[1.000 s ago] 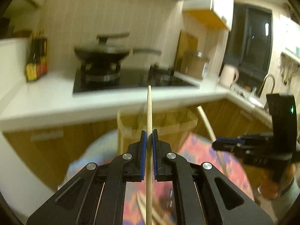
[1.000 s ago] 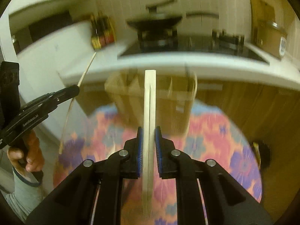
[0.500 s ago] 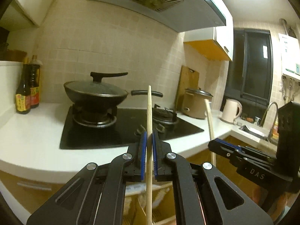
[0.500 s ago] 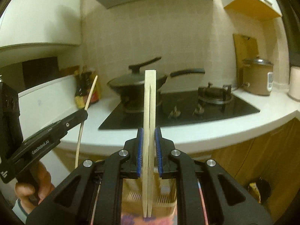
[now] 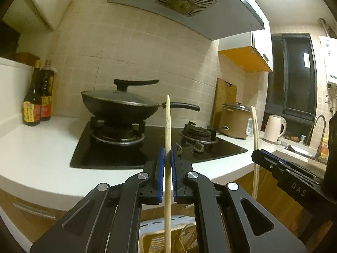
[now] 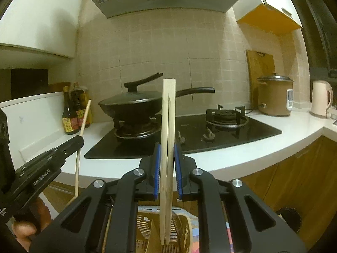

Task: Organize utensils
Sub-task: 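Lift the chopsticks over the tan basket and open both tools to drop them, then move both open tools back down to the utensils on the table, then grasp a purple spoon with the right tool while the left tool grasps a chopstick, then carry the spoon and chopstick over the tan basket and open both tools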

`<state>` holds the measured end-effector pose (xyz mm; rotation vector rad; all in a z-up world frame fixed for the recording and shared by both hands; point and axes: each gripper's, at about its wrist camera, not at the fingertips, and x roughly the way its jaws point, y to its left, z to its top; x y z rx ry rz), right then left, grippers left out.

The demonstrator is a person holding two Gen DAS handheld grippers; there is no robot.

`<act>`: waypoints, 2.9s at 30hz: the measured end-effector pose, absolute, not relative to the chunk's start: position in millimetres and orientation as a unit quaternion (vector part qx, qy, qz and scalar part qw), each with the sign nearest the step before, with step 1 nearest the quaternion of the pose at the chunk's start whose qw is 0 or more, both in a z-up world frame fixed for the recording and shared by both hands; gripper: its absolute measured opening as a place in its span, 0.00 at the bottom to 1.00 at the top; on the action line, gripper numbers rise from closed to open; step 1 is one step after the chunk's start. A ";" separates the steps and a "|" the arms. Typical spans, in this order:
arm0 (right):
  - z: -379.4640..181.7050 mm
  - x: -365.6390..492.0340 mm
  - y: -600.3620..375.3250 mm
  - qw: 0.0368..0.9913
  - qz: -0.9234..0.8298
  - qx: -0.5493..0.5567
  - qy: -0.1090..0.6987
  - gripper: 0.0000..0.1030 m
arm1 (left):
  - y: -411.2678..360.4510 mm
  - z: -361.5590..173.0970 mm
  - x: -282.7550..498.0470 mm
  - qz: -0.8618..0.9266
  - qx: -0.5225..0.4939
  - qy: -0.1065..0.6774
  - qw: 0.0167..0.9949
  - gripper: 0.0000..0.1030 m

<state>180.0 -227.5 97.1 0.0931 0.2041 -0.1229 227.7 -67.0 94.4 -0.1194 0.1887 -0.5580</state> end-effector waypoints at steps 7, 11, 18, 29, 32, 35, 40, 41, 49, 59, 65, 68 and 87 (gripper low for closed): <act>83.5 166.6 -231.3 0.988 -0.047 0.070 0.128 0.17 | -56.5 85.7 212.4 -0.280 -0.056 0.105 0.953 0.34; 80.5 143.8 -230.3 0.985 -0.031 0.077 0.149 0.25 | -42.2 86.4 196.8 -0.286 -0.062 0.115 0.949 0.48; 65.7 92.3 -217.1 0.974 0.004 0.093 0.208 0.50 | -5.3 86.5 157.5 -0.304 -0.079 0.173 0.934 0.63; -13.0 38.1 -171.8 0.916 0.045 0.102 0.385 0.40 | 14.5 18.8 90.5 -0.284 -0.029 0.335 0.898 0.61; -38.7 27.6 -155.4 0.899 0.068 0.106 0.421 0.32 | 15.1 -7.1 76.7 -0.283 -0.023 0.380 0.880 0.59; -52.7 20.6 -142.6 0.892 0.076 0.093 0.437 0.28 | 12.3 -27.7 68.2 -0.283 -0.016 0.416 0.864 0.52; -71.2 20.1 -124.0 0.879 0.083 0.070 0.464 0.26 | 4.4 -43.6 64.3 -0.285 -0.015 0.444 0.850 0.43; -72.3 20.2 -121.3 0.879 0.082 0.065 0.465 0.26 | 2.5 -44.2 63.3 -0.285 -0.014 0.446 0.849 0.41; -77.0 18.7 -119.5 0.884 0.064 0.035 0.462 0.08 | -22.3 -54.5 58.1 -0.288 0.019 0.464 0.838 0.36; -68.9 10.6 -157.3 0.887 0.046 0.079 0.452 0.08 | -47.4 -60.6 53.3 -0.251 0.079 0.465 0.845 0.35; -63.9 6.4 -174.3 0.890 0.035 0.089 0.446 0.08 | -51.8 -61.2 51.6 -0.220 0.114 0.456 0.855 0.08; -63.9 4.6 -184.0 0.889 0.030 0.097 0.446 0.08 | -45.2 -60.1 54.4 -0.237 0.079 0.462 0.851 0.04; -76.1 17.0 -220.1 0.856 0.023 0.108 0.506 0.09 | 20.6 -66.2 79.3 -0.219 0.025 0.491 0.842 0.04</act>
